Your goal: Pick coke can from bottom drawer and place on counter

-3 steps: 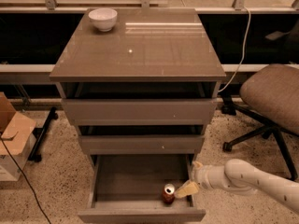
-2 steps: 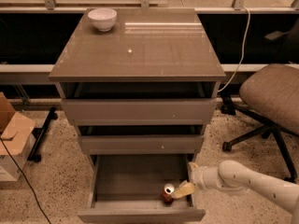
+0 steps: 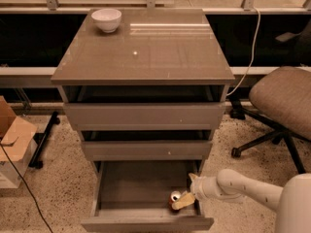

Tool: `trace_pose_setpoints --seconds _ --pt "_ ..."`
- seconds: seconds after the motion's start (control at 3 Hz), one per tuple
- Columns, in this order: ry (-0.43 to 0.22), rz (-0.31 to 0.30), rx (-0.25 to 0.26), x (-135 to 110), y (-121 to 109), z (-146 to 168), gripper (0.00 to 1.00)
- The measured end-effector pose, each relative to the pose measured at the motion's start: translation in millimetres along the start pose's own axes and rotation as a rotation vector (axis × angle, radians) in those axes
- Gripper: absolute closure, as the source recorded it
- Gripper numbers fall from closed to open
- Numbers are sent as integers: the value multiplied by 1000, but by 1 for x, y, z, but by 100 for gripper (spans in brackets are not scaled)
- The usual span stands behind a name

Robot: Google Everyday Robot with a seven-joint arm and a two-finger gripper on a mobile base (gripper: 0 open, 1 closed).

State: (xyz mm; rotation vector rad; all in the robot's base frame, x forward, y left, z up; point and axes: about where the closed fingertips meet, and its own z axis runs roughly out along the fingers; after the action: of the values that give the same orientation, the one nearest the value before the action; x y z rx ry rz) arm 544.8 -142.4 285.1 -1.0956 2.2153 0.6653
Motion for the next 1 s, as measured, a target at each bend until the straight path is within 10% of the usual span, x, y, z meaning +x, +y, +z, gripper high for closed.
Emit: trace_pose_setpoints --seconds 1.0 --pt "23 84 -79 33 -4 62 0"
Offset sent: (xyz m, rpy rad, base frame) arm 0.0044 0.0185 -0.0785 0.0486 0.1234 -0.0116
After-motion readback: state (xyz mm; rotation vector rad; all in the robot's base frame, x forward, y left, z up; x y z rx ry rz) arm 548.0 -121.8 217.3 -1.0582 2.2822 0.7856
